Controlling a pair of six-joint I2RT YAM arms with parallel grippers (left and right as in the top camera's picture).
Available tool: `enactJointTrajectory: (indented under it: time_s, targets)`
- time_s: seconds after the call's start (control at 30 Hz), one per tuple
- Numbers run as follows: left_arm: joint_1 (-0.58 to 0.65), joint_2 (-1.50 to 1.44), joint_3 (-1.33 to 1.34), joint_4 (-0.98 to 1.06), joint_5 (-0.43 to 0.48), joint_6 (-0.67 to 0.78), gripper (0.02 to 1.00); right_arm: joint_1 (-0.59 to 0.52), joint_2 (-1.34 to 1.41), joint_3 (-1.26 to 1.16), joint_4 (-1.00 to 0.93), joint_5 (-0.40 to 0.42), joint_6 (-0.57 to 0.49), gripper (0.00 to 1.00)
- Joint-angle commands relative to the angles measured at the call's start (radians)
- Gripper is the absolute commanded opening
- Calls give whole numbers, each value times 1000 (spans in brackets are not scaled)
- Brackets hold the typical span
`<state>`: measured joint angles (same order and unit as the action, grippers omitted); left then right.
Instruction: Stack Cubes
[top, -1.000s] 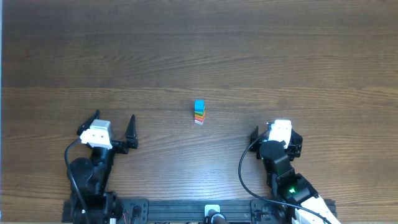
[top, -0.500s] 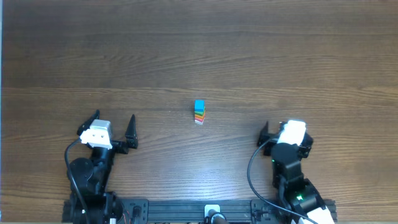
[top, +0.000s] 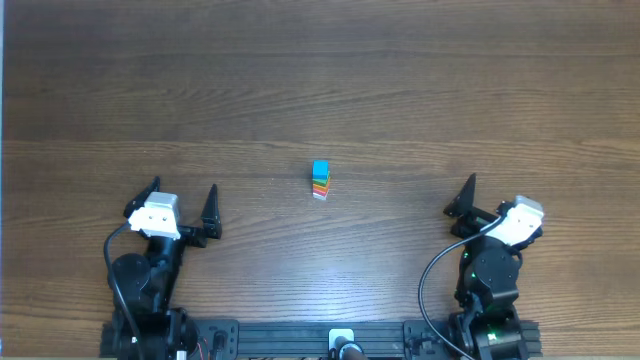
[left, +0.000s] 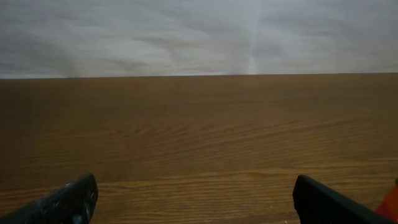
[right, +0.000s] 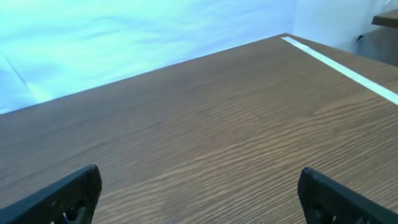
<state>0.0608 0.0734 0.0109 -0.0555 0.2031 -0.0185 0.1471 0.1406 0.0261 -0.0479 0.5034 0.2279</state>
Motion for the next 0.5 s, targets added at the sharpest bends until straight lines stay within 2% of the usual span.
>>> enactJointTrajectory:
  time_s: [0.03, 0.5]
  targets:
    - [-4, -7, -5, -1, 9, 14, 1000, -9, -30, -21, 6, -35, -24, 993]
    - [-4, -7, -5, -1, 9, 15, 998, -8, -96, -21, 0, -75, -68, 991]
